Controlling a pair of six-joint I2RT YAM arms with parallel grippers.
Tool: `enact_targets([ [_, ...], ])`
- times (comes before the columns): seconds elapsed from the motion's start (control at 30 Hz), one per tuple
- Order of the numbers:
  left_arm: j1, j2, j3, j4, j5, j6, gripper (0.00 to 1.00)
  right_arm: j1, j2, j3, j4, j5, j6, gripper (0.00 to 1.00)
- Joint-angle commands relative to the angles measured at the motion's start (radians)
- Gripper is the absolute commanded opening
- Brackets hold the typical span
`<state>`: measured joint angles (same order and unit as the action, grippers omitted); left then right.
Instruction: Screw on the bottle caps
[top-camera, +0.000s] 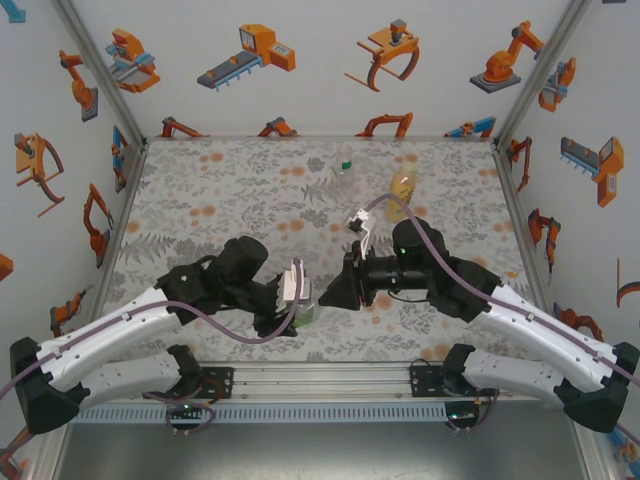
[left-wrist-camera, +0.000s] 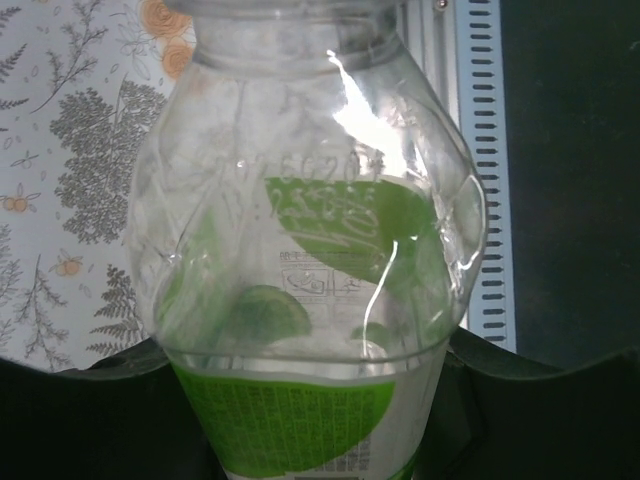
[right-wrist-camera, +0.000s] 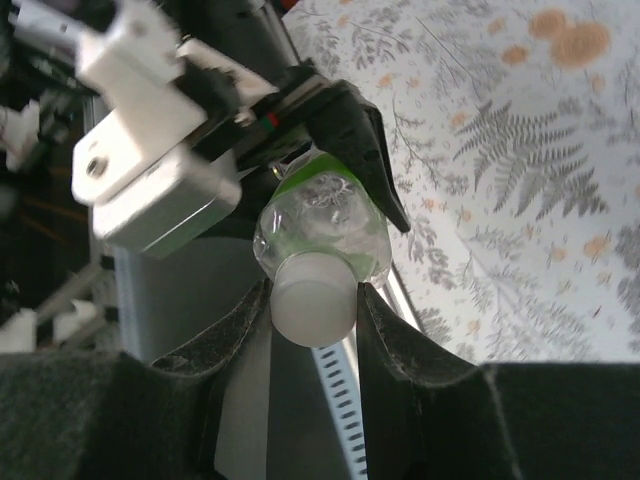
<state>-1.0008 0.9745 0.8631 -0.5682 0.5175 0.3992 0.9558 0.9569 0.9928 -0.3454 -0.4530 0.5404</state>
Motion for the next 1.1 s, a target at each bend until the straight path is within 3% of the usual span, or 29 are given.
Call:
enact_targets([
  [0.0,-0.004,-0.009,0.014,0.124,-0.051,0.018,0.00,0.000,0.038,0.054,-0.182,0.186,0.263,0.00],
  [0.23,-0.004,0.003,0.016,0.126,-0.134,0.014,0.00,0.000,0.063,0.039,-0.187,0.269,0.573,0.00],
  [0.43,-0.004,0.003,0.008,0.137,-0.148,0.008,0.03,0.000,0.096,0.073,-0.185,0.270,0.605,0.00],
  [0.5,-0.004,-0.001,0.007,0.138,-0.162,0.003,0.12,0.000,0.104,0.086,-0.205,0.281,0.595,0.00],
  [0.6,-0.004,-0.013,-0.002,0.147,-0.175,-0.008,0.46,-0.001,0.107,0.088,-0.207,0.303,0.586,0.00],
  [0.73,-0.004,-0.038,-0.020,0.162,-0.186,-0.019,0.72,-0.002,0.125,0.105,-0.221,0.319,0.553,0.00],
  [0.8,-0.004,-0.052,-0.030,0.165,-0.198,-0.026,0.77,-0.003,0.142,0.122,-0.240,0.332,0.525,0.00],
  [1.07,-0.004,-0.074,-0.037,0.133,-0.215,-0.036,0.79,-0.059,0.235,0.231,-0.401,0.412,0.352,0.00],
])
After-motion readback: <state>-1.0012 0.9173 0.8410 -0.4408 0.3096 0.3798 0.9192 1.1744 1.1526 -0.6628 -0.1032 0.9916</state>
